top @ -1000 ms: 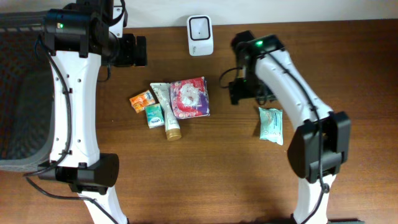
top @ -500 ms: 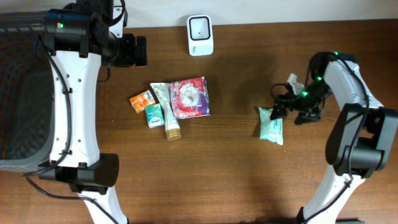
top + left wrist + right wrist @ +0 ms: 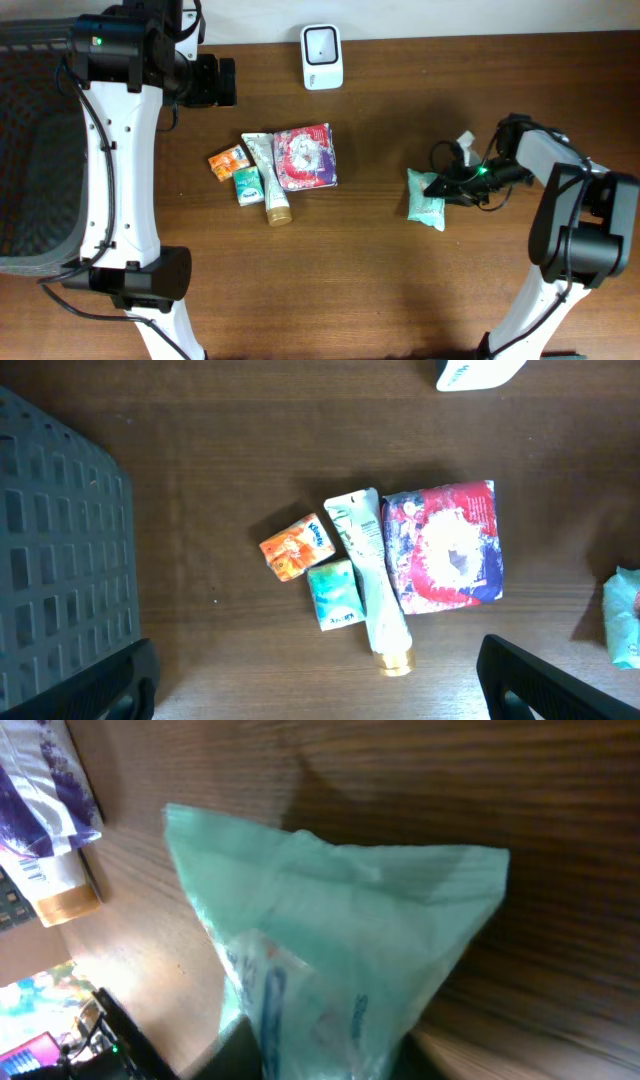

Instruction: Scan the item barcode

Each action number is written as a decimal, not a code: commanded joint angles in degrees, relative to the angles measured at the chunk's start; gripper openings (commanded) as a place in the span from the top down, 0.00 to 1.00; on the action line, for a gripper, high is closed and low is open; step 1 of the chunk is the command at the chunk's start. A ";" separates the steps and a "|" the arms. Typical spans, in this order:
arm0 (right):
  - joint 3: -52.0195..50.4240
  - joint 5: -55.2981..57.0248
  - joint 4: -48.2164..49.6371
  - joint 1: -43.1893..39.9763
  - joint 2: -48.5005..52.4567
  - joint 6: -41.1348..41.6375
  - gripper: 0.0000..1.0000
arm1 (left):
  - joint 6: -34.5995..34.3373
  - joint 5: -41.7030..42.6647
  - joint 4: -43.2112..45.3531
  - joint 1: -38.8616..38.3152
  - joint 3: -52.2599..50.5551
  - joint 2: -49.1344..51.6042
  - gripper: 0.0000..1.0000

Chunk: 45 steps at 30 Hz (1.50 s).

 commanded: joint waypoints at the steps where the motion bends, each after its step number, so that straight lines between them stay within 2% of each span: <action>1: -1.09 0.92 2.73 4.15 -0.15 6.80 0.96 | -0.31 -0.37 0.07 -0.13 -0.04 -0.02 0.01; 4: 0.31 -1.46 5.92 7.74 -0.26 13.05 0.96 | -0.31 -0.37 0.07 -0.17 -0.04 -0.02 0.01; 8: 13.92 -1.29 10.84 14.16 -0.33 24.17 0.96 | -0.31 -0.37 0.07 -0.15 -0.04 -0.02 0.01; 12: 26.99 10.84 19.45 17.62 -0.33 36.48 0.96 | -0.31 -0.37 0.07 -0.15 -0.04 -0.02 0.01; 15: 28.83 19.96 36.48 20.33 0.00 46.49 0.96 | -0.31 -0.37 0.07 -0.13 -0.04 -0.02 0.01; 19: 28.83 25.05 54.51 24.59 3.67 54.23 0.96 | -0.31 -0.37 0.07 -0.13 -0.04 -0.02 0.01; 22: 29.03 30.47 64.70 27.82 7.58 56.74 0.96 | -0.31 -0.37 0.07 -0.17 -0.04 -0.02 0.01; 24: 30.32 36.57 68.17 30.18 10.95 57.64 0.96 | -0.31 -0.37 0.07 -0.17 -0.04 -0.02 0.01; 26: 32.94 40.22 69.77 31.89 14.60 57.75 0.96 | -0.31 -0.37 0.07 -0.17 -0.04 -0.02 0.01; 31: 41.55 41.13 70.14 32.74 22.71 64.74 0.96 | -0.31 -0.37 0.07 -0.17 -0.04 -0.02 0.01; 36: 42.45 39.41 70.07 31.61 23.19 64.98 0.96 | -0.31 -0.37 0.07 -0.17 -0.04 -0.02 0.01; 38: 42.49 37.16 69.57 30.08 22.58 62.20 0.96 | -0.31 -0.37 0.07 -0.17 -0.04 -0.02 0.01; 43: 42.49 36.81 56.24 24.70 15.43 54.55 0.96 | -0.31 -0.37 0.07 -0.15 -0.04 -0.02 0.01; 45: 42.49 37.70 46.93 20.28 10.32 53.42 0.96 | -0.31 -0.37 0.07 -0.13 -0.04 -0.02 0.01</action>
